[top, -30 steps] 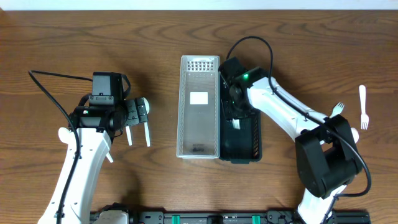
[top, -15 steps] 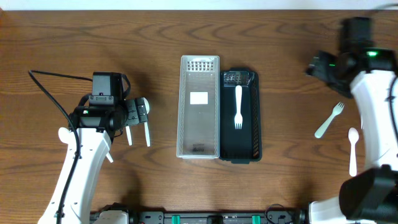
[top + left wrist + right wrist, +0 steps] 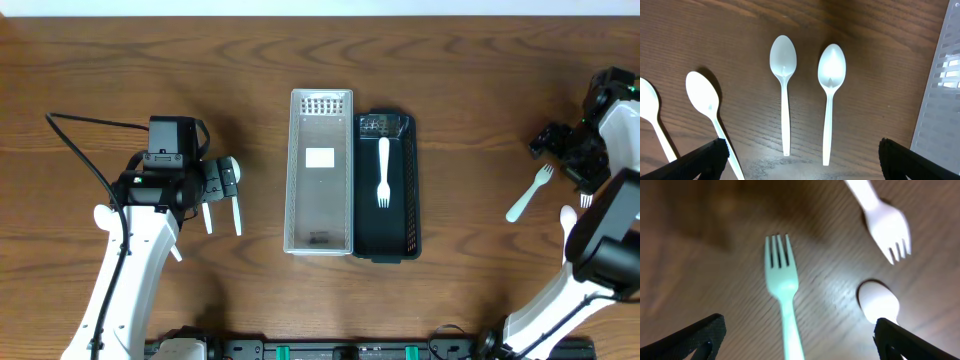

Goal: Pack container
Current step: 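Return the right gripper to the forks and grasp another white fork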

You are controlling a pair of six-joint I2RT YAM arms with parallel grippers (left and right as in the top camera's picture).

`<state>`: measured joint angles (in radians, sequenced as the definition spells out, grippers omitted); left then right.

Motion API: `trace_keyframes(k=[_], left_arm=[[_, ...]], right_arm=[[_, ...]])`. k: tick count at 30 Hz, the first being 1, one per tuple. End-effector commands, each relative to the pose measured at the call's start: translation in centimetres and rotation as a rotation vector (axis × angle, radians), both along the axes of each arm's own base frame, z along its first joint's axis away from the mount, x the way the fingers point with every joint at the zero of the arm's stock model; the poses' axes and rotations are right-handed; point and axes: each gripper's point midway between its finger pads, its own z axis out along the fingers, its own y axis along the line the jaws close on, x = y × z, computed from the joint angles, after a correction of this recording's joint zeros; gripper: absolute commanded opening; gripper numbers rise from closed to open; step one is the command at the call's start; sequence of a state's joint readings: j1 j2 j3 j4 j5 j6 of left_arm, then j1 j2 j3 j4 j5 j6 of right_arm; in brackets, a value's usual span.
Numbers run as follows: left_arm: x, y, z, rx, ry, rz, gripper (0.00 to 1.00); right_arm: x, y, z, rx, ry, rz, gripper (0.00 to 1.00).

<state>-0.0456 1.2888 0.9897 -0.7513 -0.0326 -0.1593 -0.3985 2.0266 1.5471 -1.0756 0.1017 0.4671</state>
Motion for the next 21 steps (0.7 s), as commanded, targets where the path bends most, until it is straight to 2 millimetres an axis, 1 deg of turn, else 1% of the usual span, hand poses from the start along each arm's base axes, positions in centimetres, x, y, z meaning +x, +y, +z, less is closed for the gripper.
trace_keyframes(k=[1, 4, 7, 10, 13, 17, 18, 19, 21], left_arm=[[0.4, 0.2, 0.6, 0.005, -0.014, -0.001, 0.98], [0.4, 0.2, 0.6, 0.004, -0.014, -0.001, 0.98], [0.4, 0.2, 0.5, 0.005, -0.014, -0.001, 0.98], [0.4, 0.2, 0.6, 0.004, -0.014, -0.001, 0.98], [0.4, 0.2, 0.6, 0.004, -0.014, -0.001, 0.98], [0.4, 0.2, 0.6, 0.004, -0.015, -0.001, 0.98], [0.4, 0.2, 0.6, 0.004, -0.014, -0.001, 0.98], [0.4, 0.2, 0.6, 0.004, -0.014, -0.001, 0.98], [0.4, 0.2, 0.6, 0.005, -0.014, -0.001, 0.98]], right_arm=[[-0.6, -0.1, -2.7, 0.033, 0.062, 0.045, 0.97], [-0.6, 0.0, -4.5, 0.046, 0.091, 0.056, 0.97], [-0.5, 0.4, -5.9, 0.08, 0.098, 0.08, 0.96], [-0.5, 0.7, -6.7, 0.098, 0.11, 0.082, 0.93], [-0.5, 0.8, -6.7, 0.103, 0.11, 0.09, 0.83], [-0.6, 0.9, -6.7, 0.104, 0.113, 0.09, 0.64], [-0.6, 0.9, -6.7, 0.105, 0.114, 0.09, 0.57], [-0.6, 0.9, -6.7, 0.105, 0.114, 0.09, 0.54], [-0.6, 0.9, -6.7, 0.106, 0.116, 0.094, 0.45]])
